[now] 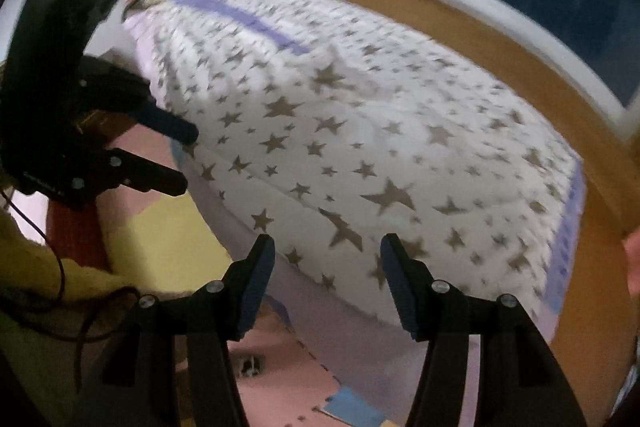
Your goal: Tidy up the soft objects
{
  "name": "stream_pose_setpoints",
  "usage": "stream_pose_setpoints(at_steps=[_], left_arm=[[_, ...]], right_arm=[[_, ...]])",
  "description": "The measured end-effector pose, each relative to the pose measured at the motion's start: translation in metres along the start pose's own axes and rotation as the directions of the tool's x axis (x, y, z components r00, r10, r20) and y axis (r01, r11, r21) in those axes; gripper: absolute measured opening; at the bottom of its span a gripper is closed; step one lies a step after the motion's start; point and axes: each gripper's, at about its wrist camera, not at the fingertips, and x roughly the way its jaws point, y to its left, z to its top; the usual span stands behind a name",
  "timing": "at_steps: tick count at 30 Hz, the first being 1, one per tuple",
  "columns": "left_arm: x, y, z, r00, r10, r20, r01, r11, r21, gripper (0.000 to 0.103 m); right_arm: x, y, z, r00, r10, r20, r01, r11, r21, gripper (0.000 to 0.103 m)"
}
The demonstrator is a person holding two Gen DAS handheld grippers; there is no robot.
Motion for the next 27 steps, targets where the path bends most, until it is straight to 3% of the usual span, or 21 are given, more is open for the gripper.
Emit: stream_pose_setpoints(at_steps=[11, 18, 22, 23, 24, 26, 27], left_arm=[[0.0, 0.004, 0.006, 0.999, 0.048, -0.017, -0.047, 0.998, 0.046, 0.047], [0.004, 0.01, 0.012, 0.997, 0.035, -0.076, -0.026, 0.993, 0.118, 0.047], [-0.004, 0.019, 0.014, 0.998, 0.009, -0.065, -0.003, 0.996, 0.088, 0.047], [-0.005, 0.02, 0.014, 0.998, 0.006, -0.064, -0.001, 0.996, 0.084, 0.047], [-0.006, 0.021, 0.014, 0.998, 0.007, -0.066, -0.001, 0.996, 0.087, 0.047], [-0.005, 0.02, 0.012, 0.997, 0.0, -0.08, 0.008, 0.994, 0.108, 0.047], [-0.004, 0.019, 0.012, 0.996, 0.001, -0.089, 0.011, 0.992, 0.129, 0.047]], right_arm=[[0.022, -0.004, 0.004, 0.977, 0.161, -0.141, -0.173, 0.982, -0.08, 0.056], [0.022, 0.0, 0.007, 0.985, 0.116, -0.125, -0.131, 0.985, -0.114, 0.056], [0.025, 0.005, 0.012, 0.988, 0.106, -0.113, -0.121, 0.983, -0.136, 0.055], [0.025, 0.007, 0.012, 0.988, 0.108, -0.107, -0.123, 0.982, -0.144, 0.046], [0.025, 0.009, 0.013, 0.989, 0.111, -0.101, -0.125, 0.98, -0.153, 0.024], [0.024, 0.013, 0.014, 0.989, 0.115, -0.09, -0.129, 0.977, -0.17, 0.005], [0.022, 0.014, 0.014, 0.99, 0.113, -0.081, -0.126, 0.977, -0.174, 0.004]])
